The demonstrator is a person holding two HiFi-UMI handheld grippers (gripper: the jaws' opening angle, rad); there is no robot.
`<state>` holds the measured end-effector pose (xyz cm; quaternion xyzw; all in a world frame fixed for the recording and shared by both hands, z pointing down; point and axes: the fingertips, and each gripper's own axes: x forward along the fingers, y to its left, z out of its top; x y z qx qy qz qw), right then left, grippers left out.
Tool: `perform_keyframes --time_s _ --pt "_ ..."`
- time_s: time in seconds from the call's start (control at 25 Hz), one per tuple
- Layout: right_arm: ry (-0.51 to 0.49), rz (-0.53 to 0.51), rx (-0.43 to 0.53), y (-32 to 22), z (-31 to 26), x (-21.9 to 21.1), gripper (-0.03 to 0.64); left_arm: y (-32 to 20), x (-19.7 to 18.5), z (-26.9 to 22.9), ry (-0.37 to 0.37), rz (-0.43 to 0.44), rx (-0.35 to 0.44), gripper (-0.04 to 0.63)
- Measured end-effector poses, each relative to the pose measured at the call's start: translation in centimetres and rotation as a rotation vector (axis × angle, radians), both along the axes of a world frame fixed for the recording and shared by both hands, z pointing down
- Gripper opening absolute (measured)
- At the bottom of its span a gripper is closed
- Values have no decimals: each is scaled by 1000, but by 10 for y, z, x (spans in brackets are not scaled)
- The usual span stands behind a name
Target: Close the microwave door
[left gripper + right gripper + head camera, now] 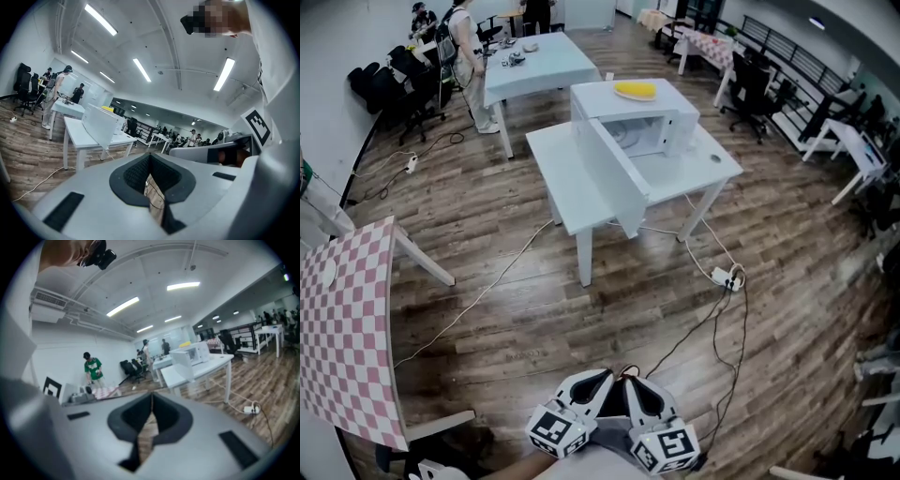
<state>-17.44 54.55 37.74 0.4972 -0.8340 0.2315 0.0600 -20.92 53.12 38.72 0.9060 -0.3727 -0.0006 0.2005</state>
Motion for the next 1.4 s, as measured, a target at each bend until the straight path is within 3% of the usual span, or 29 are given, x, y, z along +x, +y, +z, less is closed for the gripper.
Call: perform_keyframes --time_s 0.6,0.96,1.4 --pt "-30 20 -33 -61 -1 53 23 -62 48 4 -23 5 -20 18" --pt "35 5 59 -110 -17 81 23 -112 70 -15 -3 -17 -4 18" --pt "85 -65 145 -165 -34 96 25 -161 104 -36 -40 -35 58 18"
